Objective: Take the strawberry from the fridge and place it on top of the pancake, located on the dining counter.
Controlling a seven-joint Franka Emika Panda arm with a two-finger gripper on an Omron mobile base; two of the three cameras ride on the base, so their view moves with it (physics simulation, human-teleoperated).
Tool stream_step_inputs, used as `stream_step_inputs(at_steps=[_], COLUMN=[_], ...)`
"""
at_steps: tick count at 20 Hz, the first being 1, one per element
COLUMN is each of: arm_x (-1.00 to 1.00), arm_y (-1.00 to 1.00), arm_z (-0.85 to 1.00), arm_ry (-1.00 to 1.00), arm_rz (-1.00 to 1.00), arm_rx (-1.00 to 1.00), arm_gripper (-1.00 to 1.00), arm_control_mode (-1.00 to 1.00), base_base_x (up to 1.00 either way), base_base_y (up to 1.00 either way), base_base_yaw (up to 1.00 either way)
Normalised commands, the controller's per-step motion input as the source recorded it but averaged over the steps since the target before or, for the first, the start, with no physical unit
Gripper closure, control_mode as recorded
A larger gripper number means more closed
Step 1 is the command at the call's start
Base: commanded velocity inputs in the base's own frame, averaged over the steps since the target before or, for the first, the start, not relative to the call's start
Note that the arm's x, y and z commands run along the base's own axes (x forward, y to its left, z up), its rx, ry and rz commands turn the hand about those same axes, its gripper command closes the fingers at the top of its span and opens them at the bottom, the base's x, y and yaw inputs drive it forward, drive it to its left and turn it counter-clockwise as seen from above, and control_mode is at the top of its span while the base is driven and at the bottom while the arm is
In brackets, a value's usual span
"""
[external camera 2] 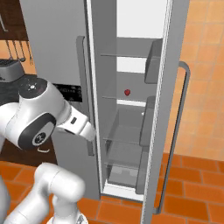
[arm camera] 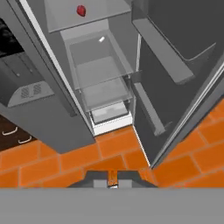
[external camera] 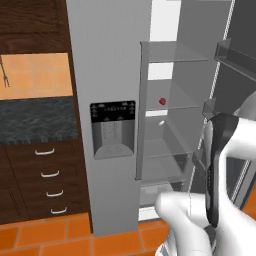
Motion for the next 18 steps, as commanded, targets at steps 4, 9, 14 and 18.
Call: stream_step_inputs(at_steps=[4,9,14,18], arm_x=[0.15,0.06,0.05,-0.05], arm_y=[0.12,0.19,0.09,0.10], arm_z=[-0.05,-0.53,-0.11,0.00], arm_ry=[0.22,-0.09,-0.12,-0.25], arm_rz=[0.03,0.00,0.00,0.00], arm_rx=[-0.01,-0.01,0.00,0.00], arm_gripper=[-1.00,-1.00,-1.00,-1.00], arm_control_mode=[-1.00,-1.00,-1.00,-1.00], base_base_x=[0.00,0.00,0.00,0.00], base_base_y=[0.00,0.00,0.00,0.00], base_base_yaw=[0.00,0.00,0.00,0.00])
